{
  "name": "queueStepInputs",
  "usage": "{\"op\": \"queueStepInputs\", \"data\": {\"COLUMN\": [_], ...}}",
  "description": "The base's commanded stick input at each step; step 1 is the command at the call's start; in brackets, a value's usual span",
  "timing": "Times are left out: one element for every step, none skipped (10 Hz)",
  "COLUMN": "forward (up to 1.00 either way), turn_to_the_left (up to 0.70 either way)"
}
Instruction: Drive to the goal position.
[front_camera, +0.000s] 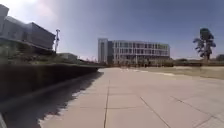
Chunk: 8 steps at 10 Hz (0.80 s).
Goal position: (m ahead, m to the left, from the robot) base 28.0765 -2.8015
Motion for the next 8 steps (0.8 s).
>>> {"op": "queueStepInputs", "data": {"forward": [1.0, 1.0, 1.0, 1.0, 1.0, 1.0, 1.0, 1.0], "turn_to_the_left": [0.0, 0.0, 0.0, 0.0, 0.0, 0.0, 0.0, 0.0]}}
